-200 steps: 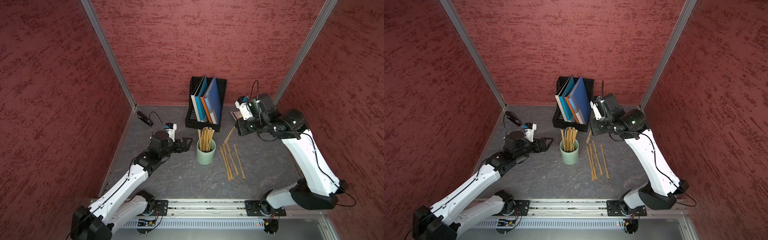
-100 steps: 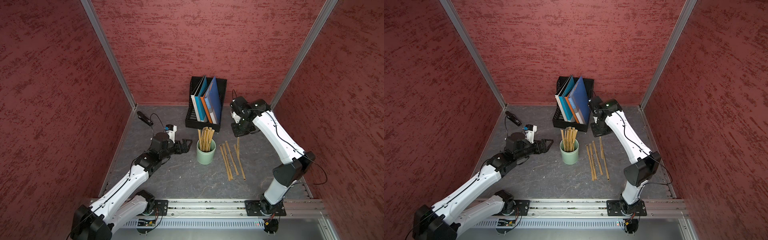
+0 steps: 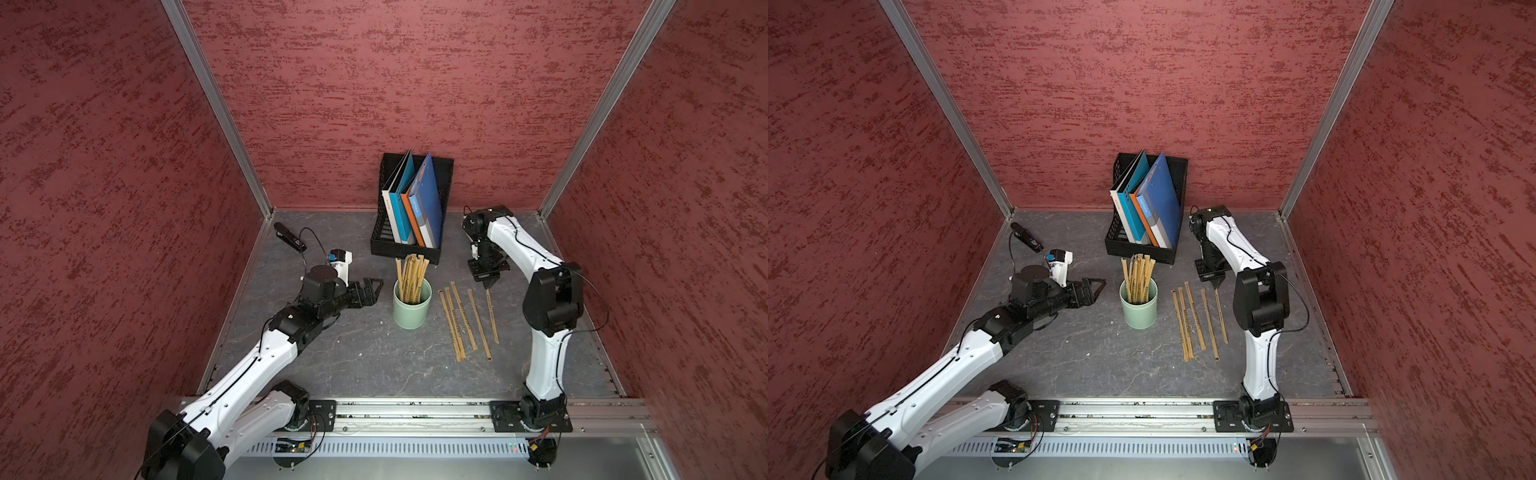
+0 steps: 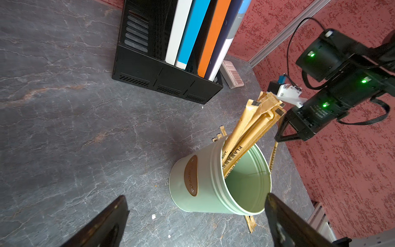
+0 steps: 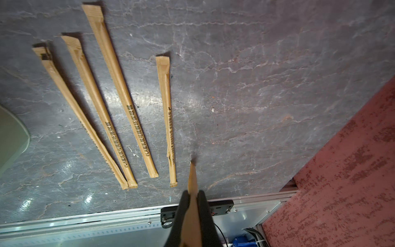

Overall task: Take the straws out of the storage container
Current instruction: Place the straw at the center of the board.

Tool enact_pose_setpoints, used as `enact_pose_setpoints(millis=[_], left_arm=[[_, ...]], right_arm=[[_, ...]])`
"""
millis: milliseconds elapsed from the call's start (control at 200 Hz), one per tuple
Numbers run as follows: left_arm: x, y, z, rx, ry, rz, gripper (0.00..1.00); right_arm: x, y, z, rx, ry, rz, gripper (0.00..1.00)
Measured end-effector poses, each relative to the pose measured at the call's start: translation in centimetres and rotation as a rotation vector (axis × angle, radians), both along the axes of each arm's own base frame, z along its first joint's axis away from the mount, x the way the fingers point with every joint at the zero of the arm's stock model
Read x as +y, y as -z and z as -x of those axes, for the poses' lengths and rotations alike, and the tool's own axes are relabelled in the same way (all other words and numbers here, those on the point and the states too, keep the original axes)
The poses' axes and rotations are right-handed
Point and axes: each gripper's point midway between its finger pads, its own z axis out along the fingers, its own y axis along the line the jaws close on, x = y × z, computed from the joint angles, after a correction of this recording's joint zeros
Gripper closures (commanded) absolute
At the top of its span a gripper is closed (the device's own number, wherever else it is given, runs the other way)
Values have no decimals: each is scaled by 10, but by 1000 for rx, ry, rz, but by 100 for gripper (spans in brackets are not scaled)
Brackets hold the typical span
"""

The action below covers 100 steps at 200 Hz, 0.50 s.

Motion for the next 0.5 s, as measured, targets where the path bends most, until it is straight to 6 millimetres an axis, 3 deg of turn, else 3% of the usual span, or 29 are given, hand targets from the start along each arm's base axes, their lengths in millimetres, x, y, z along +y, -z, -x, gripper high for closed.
enact_pose_setpoints(millis=[240,501], left_arm=[[1,2,-2,6,-4,-3,0],[0,8,-3,23,-2,-9,0]], right_arm=[[-6,32,0,102,10,10,95],[-14,40,0,127,39,-17,88]])
